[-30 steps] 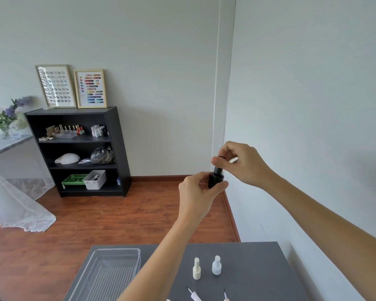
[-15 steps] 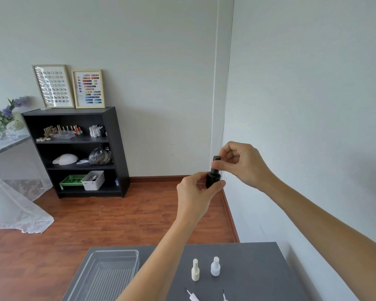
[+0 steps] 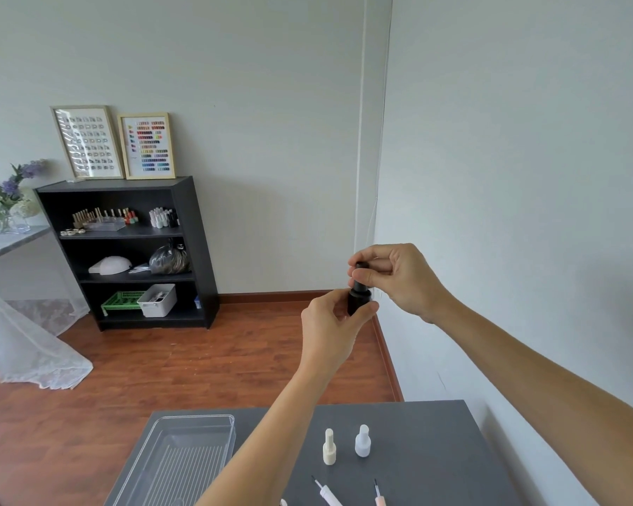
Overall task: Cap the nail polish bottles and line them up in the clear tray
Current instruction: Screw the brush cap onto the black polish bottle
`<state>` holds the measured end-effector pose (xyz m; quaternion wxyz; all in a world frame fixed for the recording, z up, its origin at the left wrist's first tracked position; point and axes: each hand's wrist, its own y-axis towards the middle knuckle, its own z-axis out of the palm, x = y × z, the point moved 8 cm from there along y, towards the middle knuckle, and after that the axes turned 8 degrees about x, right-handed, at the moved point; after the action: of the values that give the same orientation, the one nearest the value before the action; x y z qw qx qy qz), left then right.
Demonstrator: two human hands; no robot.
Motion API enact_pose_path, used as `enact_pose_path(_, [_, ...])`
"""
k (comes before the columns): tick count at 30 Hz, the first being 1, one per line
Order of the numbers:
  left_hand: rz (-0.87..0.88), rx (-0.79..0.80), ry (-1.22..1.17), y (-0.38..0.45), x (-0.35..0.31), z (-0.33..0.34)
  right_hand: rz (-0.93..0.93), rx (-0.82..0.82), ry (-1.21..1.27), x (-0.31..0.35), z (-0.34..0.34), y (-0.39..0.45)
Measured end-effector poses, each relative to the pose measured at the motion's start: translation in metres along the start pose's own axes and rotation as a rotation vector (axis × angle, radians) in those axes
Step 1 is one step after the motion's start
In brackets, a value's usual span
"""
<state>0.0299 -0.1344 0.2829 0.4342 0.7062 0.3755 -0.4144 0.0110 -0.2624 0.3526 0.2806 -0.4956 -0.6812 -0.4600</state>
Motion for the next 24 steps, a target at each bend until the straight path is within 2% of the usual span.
enact_pose_path(5, [0.026, -0.058, 0.016, -0.003, 0.003, 0.001, -0.015, -0.135, -0.087, -0.003, 0.004, -0.005])
enact_pose_path(8, [0.024, -0.047, 0.028, -0.003, 0.009, 0.002, -0.011, -0.149, -0.119, -0.005, 0.009, -0.007])
enact_pose_path(18, [-0.105, 0.091, 0.055, -0.023, 0.063, -0.002, 0.119, 0.116, -0.195, -0.047, 0.047, -0.034])
enact_pose_path(24, [-0.263, 0.253, 0.084, -0.046, 0.120, 0.002, 0.215, 0.186, -0.250, -0.094, 0.081, -0.056])
